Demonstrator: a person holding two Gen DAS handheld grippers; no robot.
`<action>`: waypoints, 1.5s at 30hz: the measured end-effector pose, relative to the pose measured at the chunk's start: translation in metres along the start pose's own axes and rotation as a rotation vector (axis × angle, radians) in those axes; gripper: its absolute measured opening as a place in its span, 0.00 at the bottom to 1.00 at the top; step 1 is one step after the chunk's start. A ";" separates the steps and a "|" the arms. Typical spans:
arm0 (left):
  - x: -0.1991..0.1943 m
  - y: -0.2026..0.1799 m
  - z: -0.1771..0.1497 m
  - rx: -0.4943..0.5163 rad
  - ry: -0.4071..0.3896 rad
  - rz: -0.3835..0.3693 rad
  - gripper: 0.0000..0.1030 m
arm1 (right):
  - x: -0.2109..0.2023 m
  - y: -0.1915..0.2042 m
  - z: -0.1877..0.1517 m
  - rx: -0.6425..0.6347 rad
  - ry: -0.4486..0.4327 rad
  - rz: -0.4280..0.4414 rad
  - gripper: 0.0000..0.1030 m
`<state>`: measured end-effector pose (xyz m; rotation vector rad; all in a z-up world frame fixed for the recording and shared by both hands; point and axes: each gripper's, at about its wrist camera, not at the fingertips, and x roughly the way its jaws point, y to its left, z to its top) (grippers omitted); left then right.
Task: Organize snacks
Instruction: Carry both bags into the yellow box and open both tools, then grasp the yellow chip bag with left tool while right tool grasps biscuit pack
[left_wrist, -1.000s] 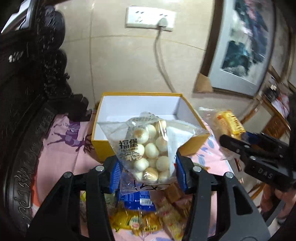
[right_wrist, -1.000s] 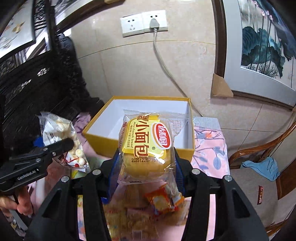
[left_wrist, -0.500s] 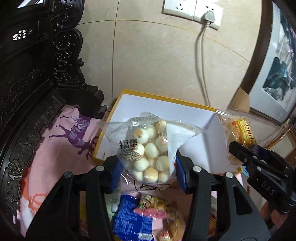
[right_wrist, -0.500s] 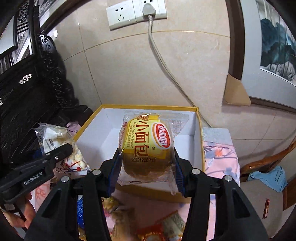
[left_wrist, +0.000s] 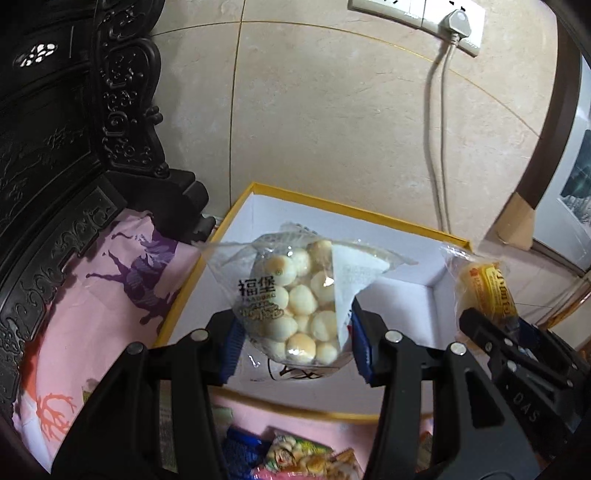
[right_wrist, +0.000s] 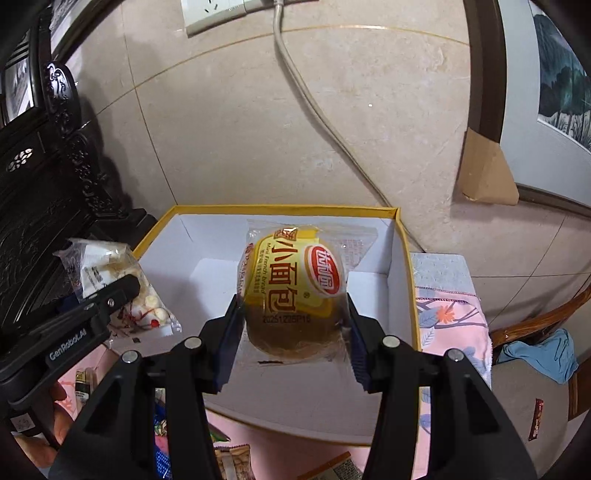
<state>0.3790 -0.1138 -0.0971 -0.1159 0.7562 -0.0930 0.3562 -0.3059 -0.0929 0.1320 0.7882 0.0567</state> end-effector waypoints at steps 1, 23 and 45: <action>0.005 0.000 0.001 0.006 0.008 0.010 0.50 | 0.005 0.002 -0.001 -0.005 0.013 -0.002 0.51; -0.072 0.018 -0.052 0.200 0.020 -0.027 0.73 | -0.100 0.023 -0.095 -0.009 0.047 0.064 0.68; -0.110 0.046 -0.196 0.378 0.205 -0.087 0.73 | -0.075 0.024 -0.220 0.041 0.337 0.056 0.68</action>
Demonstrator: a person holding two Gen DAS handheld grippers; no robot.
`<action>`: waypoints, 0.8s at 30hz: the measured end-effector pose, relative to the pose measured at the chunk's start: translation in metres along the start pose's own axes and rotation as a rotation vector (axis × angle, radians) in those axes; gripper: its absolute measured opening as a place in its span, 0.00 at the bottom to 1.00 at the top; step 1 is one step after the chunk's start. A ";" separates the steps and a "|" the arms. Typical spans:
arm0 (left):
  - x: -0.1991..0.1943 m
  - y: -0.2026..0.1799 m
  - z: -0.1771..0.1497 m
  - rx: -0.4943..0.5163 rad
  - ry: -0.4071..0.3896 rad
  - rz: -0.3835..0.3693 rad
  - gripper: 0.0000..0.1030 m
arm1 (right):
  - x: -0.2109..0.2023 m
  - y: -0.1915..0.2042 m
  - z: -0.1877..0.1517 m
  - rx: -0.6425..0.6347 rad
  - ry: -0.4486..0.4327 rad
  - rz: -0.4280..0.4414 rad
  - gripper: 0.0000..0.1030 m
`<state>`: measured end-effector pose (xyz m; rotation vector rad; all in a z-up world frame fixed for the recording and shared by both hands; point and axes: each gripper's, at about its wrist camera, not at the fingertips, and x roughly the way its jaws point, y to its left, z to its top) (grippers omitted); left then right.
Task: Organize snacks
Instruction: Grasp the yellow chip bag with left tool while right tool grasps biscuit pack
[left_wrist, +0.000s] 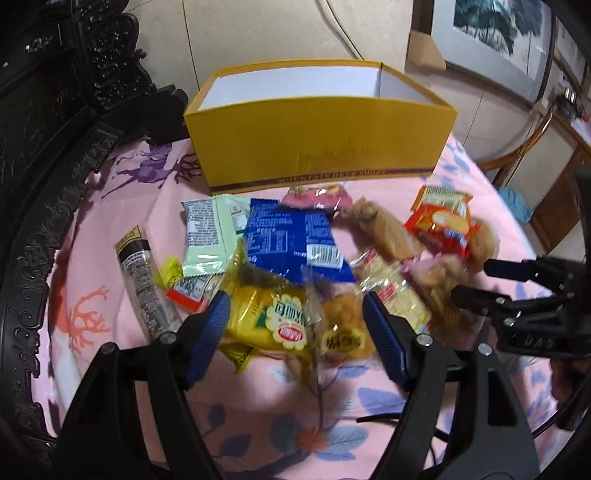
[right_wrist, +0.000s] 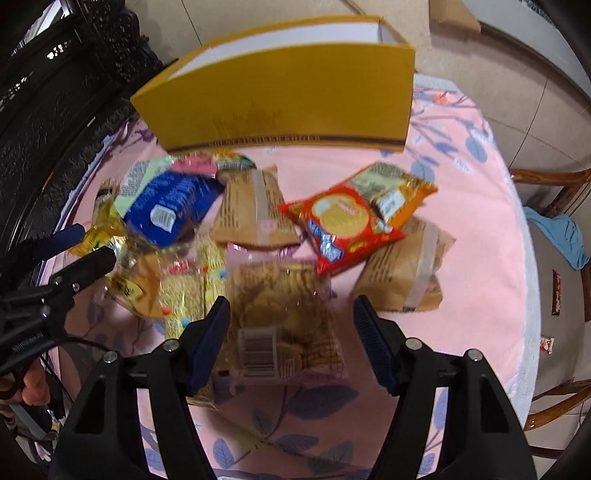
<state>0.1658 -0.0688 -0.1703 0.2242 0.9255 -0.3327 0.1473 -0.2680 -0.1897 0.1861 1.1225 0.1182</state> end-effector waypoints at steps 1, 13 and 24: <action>0.000 0.000 -0.001 0.005 0.000 0.002 0.73 | 0.003 0.000 -0.002 -0.006 0.006 0.001 0.68; -0.011 0.016 -0.009 -0.040 0.015 0.000 0.73 | 0.012 -0.002 -0.006 -0.014 0.028 0.026 0.54; 0.004 0.068 -0.006 -0.205 0.059 0.036 0.73 | 0.009 -0.003 -0.008 -0.032 0.024 0.016 0.50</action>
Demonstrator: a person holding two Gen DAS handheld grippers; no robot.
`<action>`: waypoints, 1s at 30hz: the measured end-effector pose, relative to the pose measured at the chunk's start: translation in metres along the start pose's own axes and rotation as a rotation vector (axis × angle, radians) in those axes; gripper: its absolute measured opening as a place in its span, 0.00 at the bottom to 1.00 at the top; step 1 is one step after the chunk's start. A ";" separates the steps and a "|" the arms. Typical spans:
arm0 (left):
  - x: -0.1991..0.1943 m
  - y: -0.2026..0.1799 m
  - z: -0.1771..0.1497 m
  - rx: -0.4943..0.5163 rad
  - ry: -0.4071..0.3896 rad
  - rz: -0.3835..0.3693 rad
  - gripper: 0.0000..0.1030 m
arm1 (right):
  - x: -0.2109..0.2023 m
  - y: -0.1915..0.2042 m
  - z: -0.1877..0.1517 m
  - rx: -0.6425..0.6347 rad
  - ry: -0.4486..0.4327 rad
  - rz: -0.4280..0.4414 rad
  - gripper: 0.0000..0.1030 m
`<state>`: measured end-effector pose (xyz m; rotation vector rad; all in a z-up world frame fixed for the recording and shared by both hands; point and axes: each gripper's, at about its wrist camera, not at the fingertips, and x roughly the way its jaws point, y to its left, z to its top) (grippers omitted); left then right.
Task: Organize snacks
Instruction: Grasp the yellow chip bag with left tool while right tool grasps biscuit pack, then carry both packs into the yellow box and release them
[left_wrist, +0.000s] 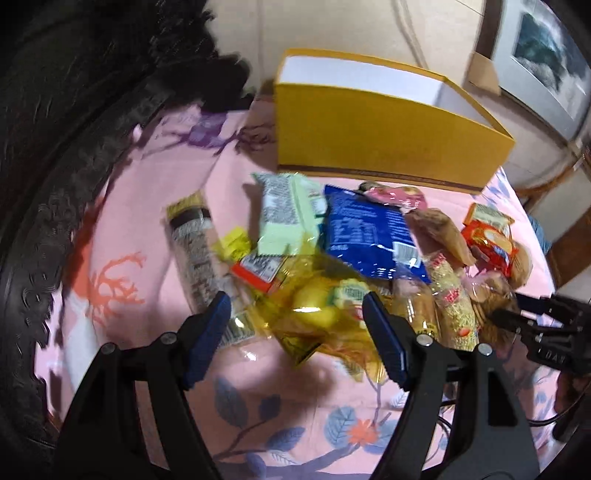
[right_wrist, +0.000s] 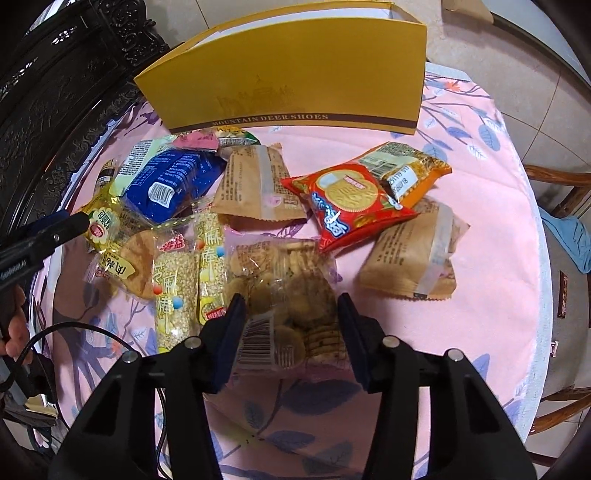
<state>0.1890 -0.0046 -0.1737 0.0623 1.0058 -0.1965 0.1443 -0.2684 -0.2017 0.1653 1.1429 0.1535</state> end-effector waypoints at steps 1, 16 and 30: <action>0.000 0.003 0.000 -0.017 0.005 0.006 0.73 | 0.000 0.000 0.000 -0.002 0.000 -0.003 0.50; 0.026 -0.025 0.000 -0.011 0.020 -0.102 0.50 | -0.004 0.002 0.001 0.001 -0.022 -0.019 0.42; 0.013 -0.032 -0.015 0.015 0.015 -0.156 0.40 | 0.011 0.008 0.007 -0.046 0.020 -0.034 0.56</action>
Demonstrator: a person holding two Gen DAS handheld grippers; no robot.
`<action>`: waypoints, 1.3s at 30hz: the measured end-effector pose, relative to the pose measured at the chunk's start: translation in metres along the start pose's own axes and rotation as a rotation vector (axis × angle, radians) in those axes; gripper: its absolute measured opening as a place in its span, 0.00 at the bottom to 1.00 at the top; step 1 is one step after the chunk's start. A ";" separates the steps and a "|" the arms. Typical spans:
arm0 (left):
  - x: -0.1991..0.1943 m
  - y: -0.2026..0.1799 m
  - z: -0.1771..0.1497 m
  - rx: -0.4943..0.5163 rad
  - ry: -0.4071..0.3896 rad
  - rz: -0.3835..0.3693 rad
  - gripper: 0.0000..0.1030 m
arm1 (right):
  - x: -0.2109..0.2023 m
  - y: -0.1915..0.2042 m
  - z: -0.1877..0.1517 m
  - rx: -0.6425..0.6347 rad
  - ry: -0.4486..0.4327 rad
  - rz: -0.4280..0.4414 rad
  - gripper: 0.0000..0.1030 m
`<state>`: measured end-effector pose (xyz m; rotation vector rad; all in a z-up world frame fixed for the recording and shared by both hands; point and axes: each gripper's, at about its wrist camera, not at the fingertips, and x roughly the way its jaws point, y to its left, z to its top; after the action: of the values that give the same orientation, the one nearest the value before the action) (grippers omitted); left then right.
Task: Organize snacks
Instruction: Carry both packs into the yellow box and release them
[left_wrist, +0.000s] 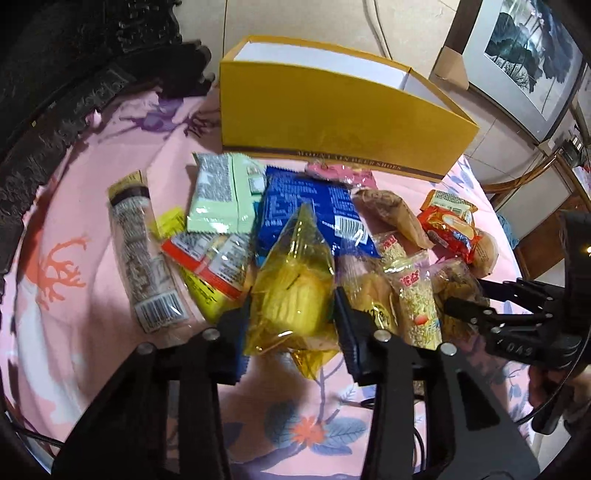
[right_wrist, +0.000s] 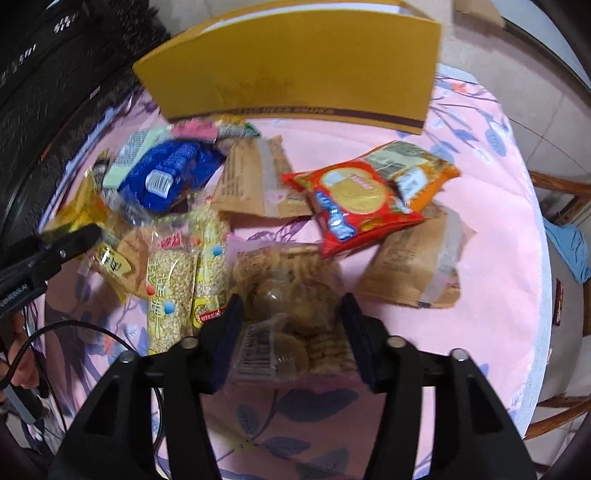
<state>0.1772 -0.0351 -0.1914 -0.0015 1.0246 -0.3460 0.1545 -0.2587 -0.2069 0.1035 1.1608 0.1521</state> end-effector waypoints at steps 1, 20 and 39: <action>0.001 0.001 -0.001 -0.005 0.002 -0.002 0.40 | 0.001 0.000 0.000 -0.002 -0.001 -0.003 0.55; -0.053 0.009 0.006 -0.023 -0.093 0.010 0.36 | -0.078 0.006 -0.004 -0.002 -0.149 0.012 0.36; -0.049 -0.022 0.168 -0.089 -0.351 0.034 0.36 | -0.100 -0.009 0.161 0.039 -0.461 -0.063 0.36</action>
<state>0.2883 -0.0684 -0.0586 -0.1209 0.6904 -0.2579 0.2639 -0.2854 -0.0547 0.1287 0.7065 0.0455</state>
